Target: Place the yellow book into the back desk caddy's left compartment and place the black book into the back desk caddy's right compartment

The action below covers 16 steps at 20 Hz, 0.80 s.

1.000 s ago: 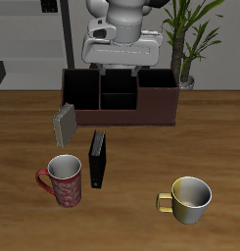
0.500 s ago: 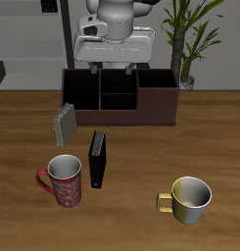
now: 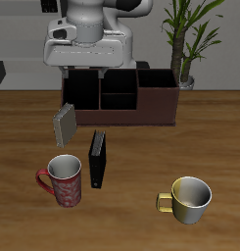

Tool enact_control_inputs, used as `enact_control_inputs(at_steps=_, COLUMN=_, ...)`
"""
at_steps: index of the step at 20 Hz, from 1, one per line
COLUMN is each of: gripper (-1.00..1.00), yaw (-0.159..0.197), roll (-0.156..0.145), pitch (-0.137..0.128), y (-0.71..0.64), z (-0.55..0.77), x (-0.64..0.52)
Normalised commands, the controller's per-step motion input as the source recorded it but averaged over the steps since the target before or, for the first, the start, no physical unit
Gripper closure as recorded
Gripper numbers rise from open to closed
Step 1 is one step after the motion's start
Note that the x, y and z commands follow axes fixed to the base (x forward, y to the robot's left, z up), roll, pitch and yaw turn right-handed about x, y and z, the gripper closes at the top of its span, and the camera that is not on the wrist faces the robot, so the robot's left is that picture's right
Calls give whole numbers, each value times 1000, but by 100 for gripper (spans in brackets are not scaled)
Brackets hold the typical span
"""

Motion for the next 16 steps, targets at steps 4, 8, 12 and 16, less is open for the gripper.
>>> enact_control_inputs(at_steps=4, gripper=-100, yaw=-50, roll=-17, pitch=-31, y=-464, z=-46, x=85)
enact_control_inputs(at_steps=8, gripper=-100, yaw=-75, roll=-29, pitch=-7, y=-387, z=-263, x=37)
enact_control_inputs(at_steps=12, gripper=-100, yaw=-42, roll=4, pitch=8, y=-163, z=-270, x=-103)
enact_control_inputs(at_steps=16, gripper=-100, yaw=-12, roll=-60, pitch=-35, y=-468, z=-453, x=-405)
